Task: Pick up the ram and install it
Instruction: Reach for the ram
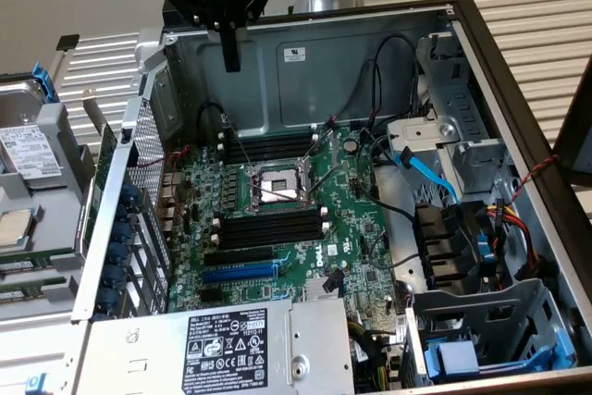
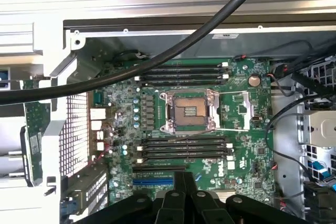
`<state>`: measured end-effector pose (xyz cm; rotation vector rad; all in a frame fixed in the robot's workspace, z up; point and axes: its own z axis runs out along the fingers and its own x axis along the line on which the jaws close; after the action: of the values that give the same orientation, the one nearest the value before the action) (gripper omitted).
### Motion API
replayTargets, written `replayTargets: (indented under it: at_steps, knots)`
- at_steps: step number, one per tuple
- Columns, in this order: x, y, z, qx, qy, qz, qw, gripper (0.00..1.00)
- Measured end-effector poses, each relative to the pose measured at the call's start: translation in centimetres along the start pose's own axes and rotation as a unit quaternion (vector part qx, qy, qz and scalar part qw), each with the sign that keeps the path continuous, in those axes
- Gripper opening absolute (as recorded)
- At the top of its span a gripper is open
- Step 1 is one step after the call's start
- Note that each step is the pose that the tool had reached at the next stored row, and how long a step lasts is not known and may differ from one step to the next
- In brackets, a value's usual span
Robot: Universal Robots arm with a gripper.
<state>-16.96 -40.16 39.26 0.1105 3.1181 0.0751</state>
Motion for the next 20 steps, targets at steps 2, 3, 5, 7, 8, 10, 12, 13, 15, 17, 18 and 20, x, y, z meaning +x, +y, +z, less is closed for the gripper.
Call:
replayTargets:
  at_steps: [2, 3, 5, 7, 8, 10, 12, 13, 15, 17, 18, 20]
  knots:
    - [0.9, -0.08, -0.02, 0.0000, 0.0000, 0.000, 1.0000, 0.11]
    - [1.4, -0.13, -0.03, 0.0000, 0.0000, 0.000, 1.0000, 0.11]
    - [2.3, -0.22, -0.05, 0.0000, 0.0000, 0.000, 1.0000, 0.11]
    - [3.2, -0.32, -0.08, 0.0000, 0.0000, 0.000, 1.0000, 0.11]
    - [3.6, -0.38, -0.09, 0.0000, 0.0000, 0.000, 1.0000, 0.11]
    - [4.5, -0.49, -0.11, 0.0000, 0.0000, 0.000, 1.0000, 0.11]
    - [5.5, -0.61, -0.13, -0.0001, 0.0000, 0.000, 1.0000, 0.11]
    - [5.9, -0.67, -0.14, -0.0001, 0.0000, 0.000, 1.0000, 0.11]
    - [6.8, -0.79, -0.17, -0.0002, 0.0000, 0.000, 1.0000, 0.11]
    - [7.7, -0.90, -0.18, -0.0003, 0.0000, 0.000, 1.0000, 0.11]
    - [8.1, -0.96, -0.20, -0.0003, 0.0000, 0.000, 1.0000, 0.11]
    - [9.1, -1.07, -0.23, -0.0005, 0.0001, 0.000, 1.0000, 0.11]
